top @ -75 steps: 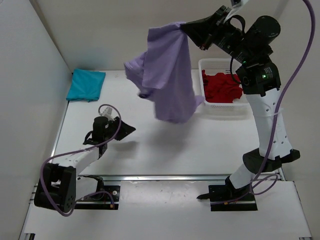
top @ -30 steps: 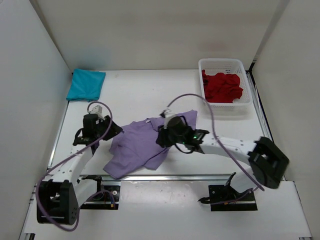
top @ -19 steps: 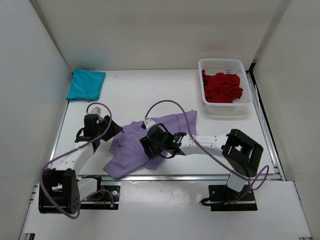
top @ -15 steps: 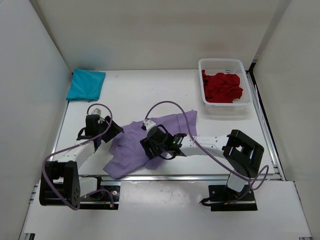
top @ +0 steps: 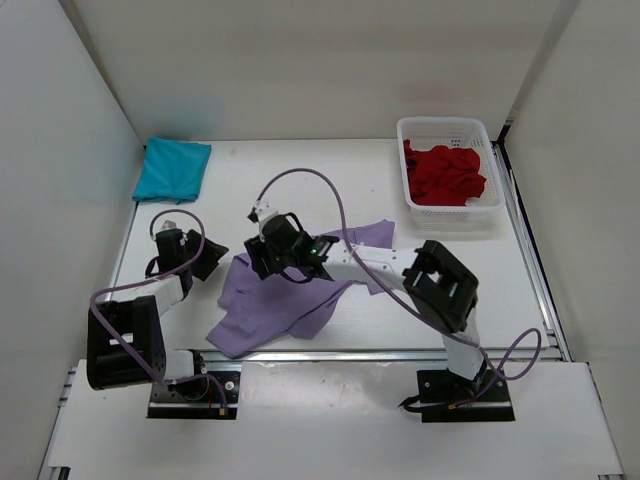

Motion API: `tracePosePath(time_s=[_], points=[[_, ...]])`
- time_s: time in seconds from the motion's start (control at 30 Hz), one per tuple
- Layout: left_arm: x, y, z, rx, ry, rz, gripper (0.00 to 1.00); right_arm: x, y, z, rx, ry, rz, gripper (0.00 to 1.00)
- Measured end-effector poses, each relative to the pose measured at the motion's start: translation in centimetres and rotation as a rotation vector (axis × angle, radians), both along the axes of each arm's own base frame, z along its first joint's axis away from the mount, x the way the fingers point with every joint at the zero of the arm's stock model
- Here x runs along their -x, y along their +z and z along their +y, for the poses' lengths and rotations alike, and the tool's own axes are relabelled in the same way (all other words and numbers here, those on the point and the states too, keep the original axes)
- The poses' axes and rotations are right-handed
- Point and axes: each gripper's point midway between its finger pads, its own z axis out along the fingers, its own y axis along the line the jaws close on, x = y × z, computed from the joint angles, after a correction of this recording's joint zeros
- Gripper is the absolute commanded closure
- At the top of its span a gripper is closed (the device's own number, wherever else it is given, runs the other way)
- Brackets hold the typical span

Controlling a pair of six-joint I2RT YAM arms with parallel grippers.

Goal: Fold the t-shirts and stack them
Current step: Flatten out the tshirt

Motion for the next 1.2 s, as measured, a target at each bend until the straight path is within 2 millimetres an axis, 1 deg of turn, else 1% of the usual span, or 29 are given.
tracePosePath(time_s=[0.1, 0.17, 0.23, 0.33, 0.37, 0.43, 0.5, 0.53, 0.6, 0.67, 0.73, 0.8, 0.87, 0.9, 0.93, 0.97, 1.0, 1.03, 1.1, 1.13, 1.2], points=[[-0.4, 0.2, 0.6, 0.014, 0.024, -0.01, 0.39, -1.7, 0.1, 2.8, -0.01, 0.003, -0.017, 0.44], [-0.3, -0.1, 0.8, 0.025, 0.033, -0.001, 0.4, -2.5, -0.3, 4.0, -0.003, 0.006, -0.02, 0.43], [-0.3, -0.3, 1.3, 0.04, 0.046, 0.006, 0.41, -2.7, -1.0, 4.3, 0.017, 0.009, -0.012, 0.42], [-0.3, -0.5, 2.1, 0.046, 0.073, 0.011, 0.4, -2.8, -2.2, 4.6, 0.064, 0.011, 0.016, 0.43], [-0.3, -0.4, 2.2, 0.044, 0.076, 0.01, 0.4, -3.0, -2.5, 4.9, 0.081, 0.01, 0.017, 0.42], [-0.3, -0.4, 2.0, 0.045, 0.069, 0.009, 0.4, -3.4, -3.3, 5.3, 0.109, 0.005, 0.008, 0.45], [-0.3, -0.4, 1.8, 0.044, 0.063, 0.009, 0.4, -3.5, -4.3, 5.0, 0.151, -0.006, 0.002, 0.52], [-0.3, -0.4, 1.7, 0.044, 0.06, 0.009, 0.4, -3.3, -4.8, 4.8, 0.172, -0.008, 0.003, 0.51], [-0.3, -0.4, 1.4, 0.044, 0.052, 0.009, 0.4, -2.9, -5.6, 4.4, 0.21, -0.016, 0.003, 0.54], [-0.3, -0.4, 1.2, 0.044, 0.046, 0.008, 0.4, -2.6, -5.9, 3.9, 0.241, -0.026, 0.001, 0.55], [-0.3, -0.4, 0.9, 0.043, 0.037, 0.006, 0.4, -2.6, -5.9, 3.7, 0.261, -0.038, -0.014, 0.65], [-0.4, -0.3, 0.7, 0.042, 0.03, 0.003, 0.4, -2.7, -5.8, 3.5, 0.27, -0.05, -0.028, 0.7], [-0.4, -0.3, 0.4, 0.04, 0.023, 0.003, 0.41, -2.8, -5.8, 3.5, 0.279, -0.06, -0.04, 0.71], [-0.4, -0.3, 0.3, 0.041, 0.018, 0.003, 0.4, -2.8, -5.8, 3.4, 0.282, -0.066, -0.046, 0.74], [-0.3, -0.3, 0.2, 0.04, 0.014, 0.003, 0.41, -2.8, -5.6, 3.3, 0.284, -0.069, -0.052, 0.83], [-0.3, -0.4, 0.0, 0.04, 0.01, 0.004, 0.4, -2.7, -5.6, 3.3, 0.286, -0.07, -0.057, 0.88], [-0.3, -0.4, -0.1, 0.039, 0.005, 0.005, 0.41, -2.7, -5.4, 3.0, 0.286, -0.077, -0.057, 0.97], [-0.3, -0.5, -0.2, 0.038, 0.0, 0.008, 0.4, -2.6, -5.3, 2.7, 0.286, -0.082, -0.055, 1.0], [-0.2, -0.7, -0.5, 0.038, -0.009, 0.015, 0.4, -2.4, -4.9, 2.2, 0.284, -0.088, -0.054, 1.0], [-0.1, -0.9, -0.7, 0.036, -0.015, 0.02, 0.39, -2.5, -4.6, 1.7, 0.281, -0.098, -0.054, 1.0], [-0.1, -1.2, -1.1, 0.029, -0.034, 0.028, 0.35, -2.1, -3.9, 0.5, 0.281, -0.106, -0.059, 1.0]])
